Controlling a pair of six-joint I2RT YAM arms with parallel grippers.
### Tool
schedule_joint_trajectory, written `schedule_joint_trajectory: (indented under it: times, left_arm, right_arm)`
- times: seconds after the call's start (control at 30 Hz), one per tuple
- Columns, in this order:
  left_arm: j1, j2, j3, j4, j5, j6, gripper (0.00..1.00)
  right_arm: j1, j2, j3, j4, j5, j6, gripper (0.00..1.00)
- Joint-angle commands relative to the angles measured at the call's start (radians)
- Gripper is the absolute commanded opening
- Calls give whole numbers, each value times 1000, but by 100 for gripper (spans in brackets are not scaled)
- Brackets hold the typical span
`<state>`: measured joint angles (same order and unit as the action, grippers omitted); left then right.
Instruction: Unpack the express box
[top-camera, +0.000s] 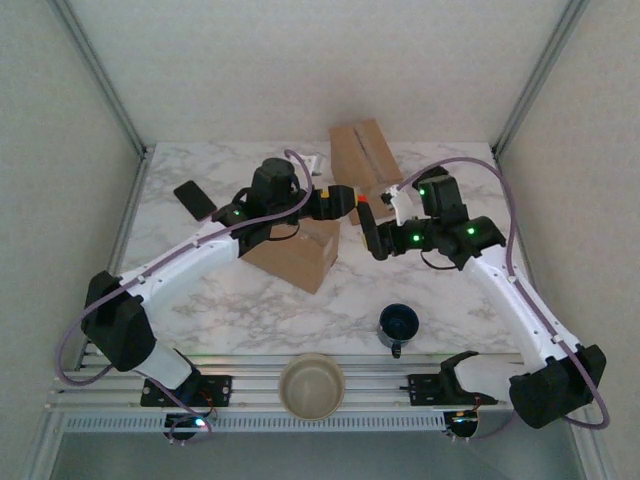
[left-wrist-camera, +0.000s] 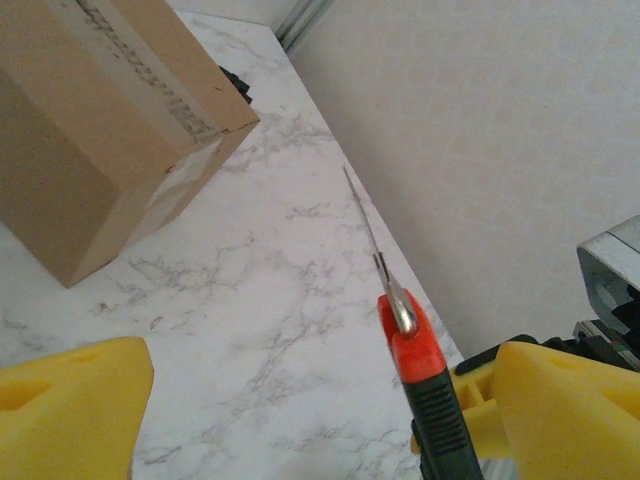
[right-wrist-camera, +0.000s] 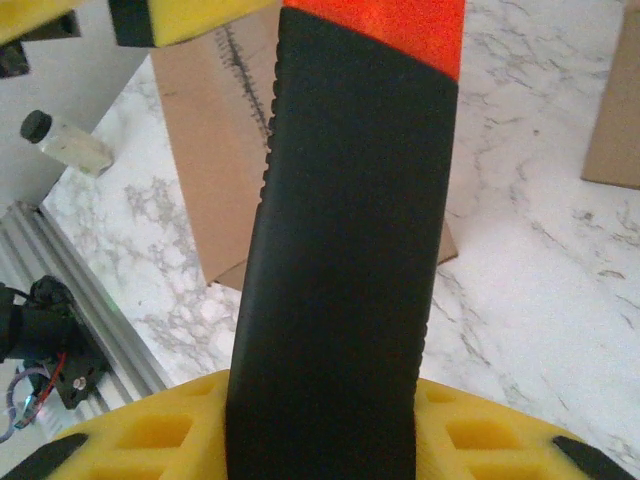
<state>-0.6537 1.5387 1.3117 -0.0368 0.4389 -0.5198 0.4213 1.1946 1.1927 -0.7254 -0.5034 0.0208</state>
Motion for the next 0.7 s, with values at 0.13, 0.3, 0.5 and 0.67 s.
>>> schedule_joint_trajectory:
  times: [0.13,0.3,0.5,0.67]
  left_arm:
    - [-29,33,25,80,41,-39,88]
    - [-34,47,23,81,43,-42,80]
    - [-35,52,17,95,49,-55,52]
    - [-35,60,28,96,55,-57,32]
  right_arm:
    - [28,54,72,27,-49,-26,21]
    - [32,70,84,57,-56,-15,21]
    - [37,91,101,79,-61,-5,20]
    - [39,104,107,94,-61,4,19]
